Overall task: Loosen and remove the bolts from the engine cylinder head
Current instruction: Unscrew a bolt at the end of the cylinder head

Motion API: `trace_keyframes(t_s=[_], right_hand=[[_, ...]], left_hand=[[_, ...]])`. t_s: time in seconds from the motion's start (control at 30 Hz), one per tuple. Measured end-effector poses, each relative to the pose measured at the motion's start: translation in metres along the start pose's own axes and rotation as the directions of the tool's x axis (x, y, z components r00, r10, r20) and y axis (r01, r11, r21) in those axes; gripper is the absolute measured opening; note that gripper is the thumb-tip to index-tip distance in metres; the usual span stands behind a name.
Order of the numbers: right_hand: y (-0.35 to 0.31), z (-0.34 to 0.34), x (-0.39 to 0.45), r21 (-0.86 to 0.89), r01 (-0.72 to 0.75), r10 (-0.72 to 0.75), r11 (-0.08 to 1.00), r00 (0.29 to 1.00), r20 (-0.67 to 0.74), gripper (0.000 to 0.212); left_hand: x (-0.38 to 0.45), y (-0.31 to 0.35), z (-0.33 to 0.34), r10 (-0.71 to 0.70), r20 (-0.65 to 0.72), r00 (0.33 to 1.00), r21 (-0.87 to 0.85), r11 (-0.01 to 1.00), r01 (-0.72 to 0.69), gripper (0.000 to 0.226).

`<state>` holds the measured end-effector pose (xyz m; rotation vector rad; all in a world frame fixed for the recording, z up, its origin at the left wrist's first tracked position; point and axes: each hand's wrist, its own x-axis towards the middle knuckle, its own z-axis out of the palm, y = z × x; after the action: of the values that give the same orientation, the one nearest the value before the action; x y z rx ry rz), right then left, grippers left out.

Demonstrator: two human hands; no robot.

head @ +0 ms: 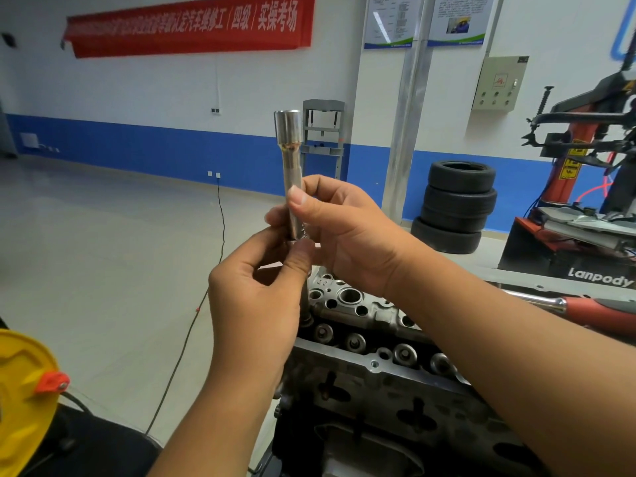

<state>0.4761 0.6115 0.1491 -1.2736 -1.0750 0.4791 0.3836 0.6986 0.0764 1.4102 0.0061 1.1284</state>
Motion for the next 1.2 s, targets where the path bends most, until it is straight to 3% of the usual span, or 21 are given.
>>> trace_keyframes(t_s=[0.2,0.4,0.6,0.8,1.0,1.2], right_hand=[[-0.0009,0.0013,-0.0006,-0.043,0.005,-0.005,0.999,1.0,-0.009,0.018],[-0.0013,0.0034,-0.0012,0.023,-0.046,0.046,0.999,0.999,0.02,0.023],[-0.0016,0.0023,-0.0004,0.017,-0.001,0.0,1.0,1.0,0.02,0.016],[-0.0017,0.0023,-0.0005,0.002,0.005,-0.005,1.0,1.0,0.009,0.019],[-0.0015,0.0051,-0.001,0.046,-0.052,0.05,0.998,0.998,0.04,0.025],[-0.004,0.0043,-0.0021,0.019,-0.027,0.026,0.999,0.999,0.047,0.023]], left_hand=[[0.0011,0.0013,0.0014,-0.02,0.061,0.998,0.008,1.0,0.019,0.029],[0.0005,-0.0039,-0.0012,0.044,-0.019,0.999,0.042,0.998,-0.043,0.031],[-0.0012,-0.0036,0.0003,0.061,-0.024,0.998,0.03,0.998,-0.06,0.021],[0.001,0.0011,0.002,0.001,0.08,0.997,0.024,1.0,-0.003,0.03],[0.0007,-0.0011,-0.0009,0.022,-0.01,1.0,0.031,0.999,-0.022,0.027],[-0.0011,0.0002,-0.0007,0.022,0.003,1.0,0.013,1.0,-0.022,0.028]])
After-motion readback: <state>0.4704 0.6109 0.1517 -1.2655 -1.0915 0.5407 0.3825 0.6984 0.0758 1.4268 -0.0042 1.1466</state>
